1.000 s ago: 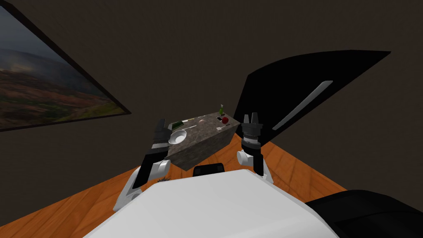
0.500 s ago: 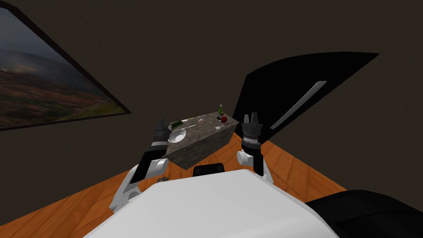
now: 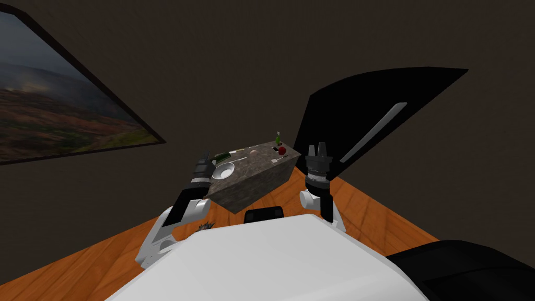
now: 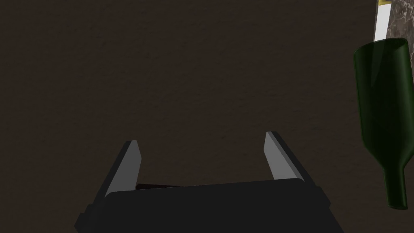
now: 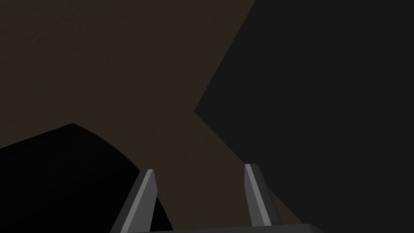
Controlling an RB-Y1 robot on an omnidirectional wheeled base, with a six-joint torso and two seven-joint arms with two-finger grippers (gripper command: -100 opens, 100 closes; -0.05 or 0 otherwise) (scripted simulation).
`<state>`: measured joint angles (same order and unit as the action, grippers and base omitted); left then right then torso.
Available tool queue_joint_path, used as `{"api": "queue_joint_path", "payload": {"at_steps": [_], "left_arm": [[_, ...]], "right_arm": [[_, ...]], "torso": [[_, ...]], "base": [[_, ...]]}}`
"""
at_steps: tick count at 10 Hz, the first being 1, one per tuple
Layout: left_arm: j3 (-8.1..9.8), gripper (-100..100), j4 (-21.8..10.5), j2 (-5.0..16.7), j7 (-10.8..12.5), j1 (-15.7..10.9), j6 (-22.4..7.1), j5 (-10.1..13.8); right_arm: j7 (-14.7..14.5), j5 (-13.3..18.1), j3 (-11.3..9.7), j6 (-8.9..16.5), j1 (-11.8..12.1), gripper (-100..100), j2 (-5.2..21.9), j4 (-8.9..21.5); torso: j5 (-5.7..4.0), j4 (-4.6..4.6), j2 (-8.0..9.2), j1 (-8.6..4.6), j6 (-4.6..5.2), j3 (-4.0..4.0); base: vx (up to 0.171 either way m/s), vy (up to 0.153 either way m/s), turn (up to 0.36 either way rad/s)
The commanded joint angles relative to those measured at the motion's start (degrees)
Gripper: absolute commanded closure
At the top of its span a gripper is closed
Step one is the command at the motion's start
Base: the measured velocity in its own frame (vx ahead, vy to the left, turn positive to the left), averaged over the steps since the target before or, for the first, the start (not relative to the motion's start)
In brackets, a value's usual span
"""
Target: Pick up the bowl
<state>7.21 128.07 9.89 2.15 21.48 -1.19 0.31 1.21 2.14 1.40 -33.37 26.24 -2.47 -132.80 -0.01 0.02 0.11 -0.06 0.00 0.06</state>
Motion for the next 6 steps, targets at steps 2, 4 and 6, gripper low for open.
{"api": "queue_joint_path", "payload": {"at_steps": [2,4,6], "left_arm": [[1.31,-100,-0.3,0.3,0.3,-1.0,-4.3,0.9],[2.17,-100,-0.5,0.5,0.6,-1.6,-7.3,1.5],[2.98,-100,-0.7,0.6,0.8,-2.2,-9.9,2.2]], "right_arm": [[0.0,0.0,0.0,0.0,0.0,0,0.0,0.0],[0.0,0.0,0.0,0.0,0.0,0,0.0,0.0],[0.0,0.0,0.0,0.0,0.0,0,0.0,0.0]], "torso": [[0.00,0.00,0.00,0.00,0.00,0.00],[0.00,0.01,0.02,0.00,0.00,0.01],[0.00,0.00,0.00,0.03,0.00,0.00]], "base": [[-0.036,-0.022,-0.011],[-0.036,-0.019,-0.012],[-0.031,-0.011,-0.011]]}}
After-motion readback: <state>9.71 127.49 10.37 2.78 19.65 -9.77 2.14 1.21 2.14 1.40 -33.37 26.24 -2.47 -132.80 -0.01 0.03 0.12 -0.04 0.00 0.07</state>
